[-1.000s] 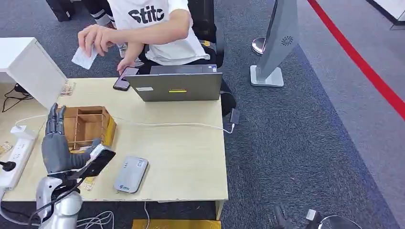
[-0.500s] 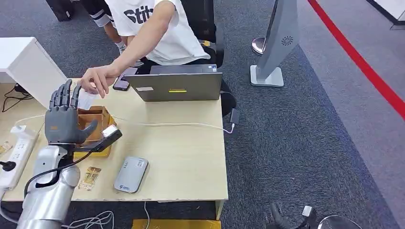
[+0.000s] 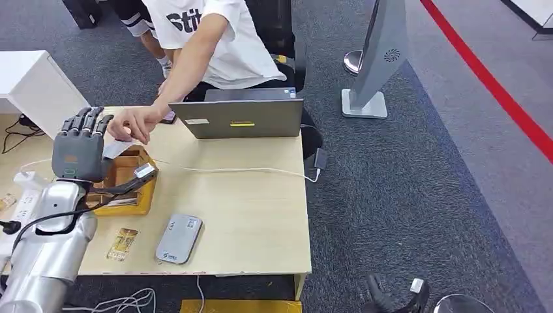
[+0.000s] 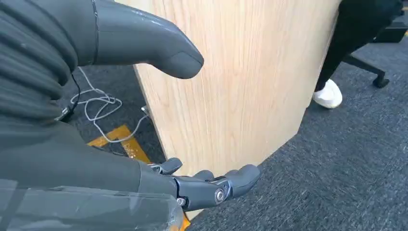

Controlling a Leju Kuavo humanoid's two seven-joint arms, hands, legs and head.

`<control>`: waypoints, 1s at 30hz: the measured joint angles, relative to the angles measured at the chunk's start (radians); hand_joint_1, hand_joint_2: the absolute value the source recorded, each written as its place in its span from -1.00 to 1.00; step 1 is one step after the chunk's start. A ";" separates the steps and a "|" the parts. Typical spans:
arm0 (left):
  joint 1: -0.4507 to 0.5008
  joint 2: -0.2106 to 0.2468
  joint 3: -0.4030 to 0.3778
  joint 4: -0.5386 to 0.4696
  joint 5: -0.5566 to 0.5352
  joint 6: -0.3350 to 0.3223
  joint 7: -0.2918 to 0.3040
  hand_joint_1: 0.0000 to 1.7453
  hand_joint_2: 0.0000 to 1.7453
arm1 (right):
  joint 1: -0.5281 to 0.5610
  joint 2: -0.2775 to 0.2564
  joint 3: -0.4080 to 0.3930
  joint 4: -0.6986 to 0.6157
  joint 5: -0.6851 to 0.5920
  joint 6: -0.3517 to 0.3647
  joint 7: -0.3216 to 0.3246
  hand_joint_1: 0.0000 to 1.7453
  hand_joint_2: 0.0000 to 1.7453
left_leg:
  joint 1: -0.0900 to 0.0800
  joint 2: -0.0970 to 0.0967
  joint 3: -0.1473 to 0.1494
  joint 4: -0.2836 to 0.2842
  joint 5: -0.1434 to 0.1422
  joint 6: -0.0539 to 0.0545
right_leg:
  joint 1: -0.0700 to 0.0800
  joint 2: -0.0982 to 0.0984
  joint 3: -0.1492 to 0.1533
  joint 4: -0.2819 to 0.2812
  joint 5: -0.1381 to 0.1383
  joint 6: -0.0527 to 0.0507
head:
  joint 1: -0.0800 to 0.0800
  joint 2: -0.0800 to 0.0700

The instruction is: Pass the card to the sensor for recognition and then transmit it.

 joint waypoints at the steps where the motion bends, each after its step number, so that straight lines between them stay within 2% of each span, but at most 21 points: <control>1: -0.001 0.000 0.000 0.003 0.001 0.002 -0.002 1.00 1.00 | 0.000 0.000 0.000 0.000 0.000 0.000 0.000 -1.00 1.00 | 0.000 0.000 0.000 0.000 0.000 0.000 | 0.000 0.000 0.000 0.000 0.000 0.000 | 0.000 0.000; 18: -0.005 0.008 0.000 0.024 0.024 0.044 -0.007 1.00 1.00 | 0.000 0.005 0.011 0.000 -0.006 -0.001 -0.005 -1.00 1.00 | 0.000 0.000 -0.001 0.000 0.000 0.000 | 0.000 0.000 0.000 0.000 0.000 0.000 | 0.000 0.000; 30: 0.000 0.008 0.000 0.024 0.034 0.050 -0.013 1.00 1.00 | 0.000 0.005 0.019 0.000 -0.009 -0.001 -0.009 -1.00 1.00 | 0.000 0.000 -0.001 0.000 0.000 0.000 | 0.000 0.000 0.000 0.000 0.000 0.000 | 0.000 0.000</control>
